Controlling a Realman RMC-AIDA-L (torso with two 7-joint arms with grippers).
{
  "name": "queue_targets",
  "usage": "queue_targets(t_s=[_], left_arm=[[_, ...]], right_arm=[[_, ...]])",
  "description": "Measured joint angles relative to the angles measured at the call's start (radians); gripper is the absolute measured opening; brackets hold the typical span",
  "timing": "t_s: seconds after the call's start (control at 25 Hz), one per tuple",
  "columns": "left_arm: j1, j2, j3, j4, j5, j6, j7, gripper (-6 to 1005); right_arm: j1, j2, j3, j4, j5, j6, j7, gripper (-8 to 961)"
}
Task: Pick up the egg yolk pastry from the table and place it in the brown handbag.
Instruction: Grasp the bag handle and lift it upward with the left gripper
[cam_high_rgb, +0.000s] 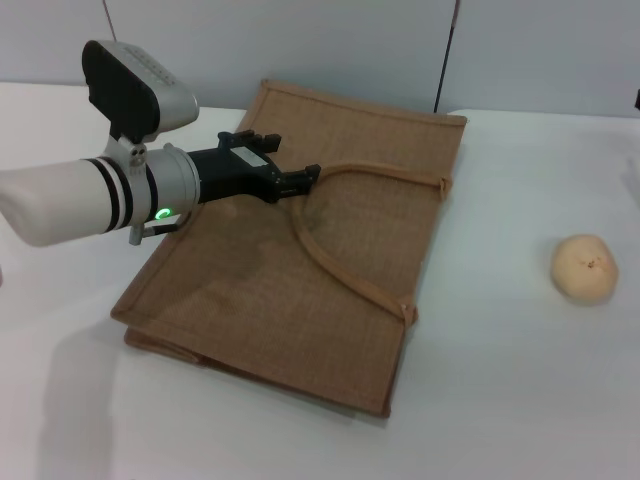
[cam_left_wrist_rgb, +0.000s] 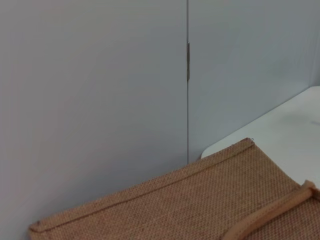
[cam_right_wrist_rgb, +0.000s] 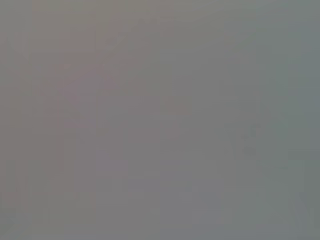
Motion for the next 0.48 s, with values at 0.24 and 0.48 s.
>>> queue_targets(t_s=[0.24,0.48], left_arm=[[-0.002,0.001,0.002,0.000,0.040,0.024,-0.050,696],[-0.003,-0.004,-0.004,0.000,0.078,0.048,-0.086,676]], right_arm=[[-0.001,0.001,0.000,0.000,0.001,0.000,0.000,863],[-0.001,0.002,0.000,0.000,0.001,0.000,0.000,863]])
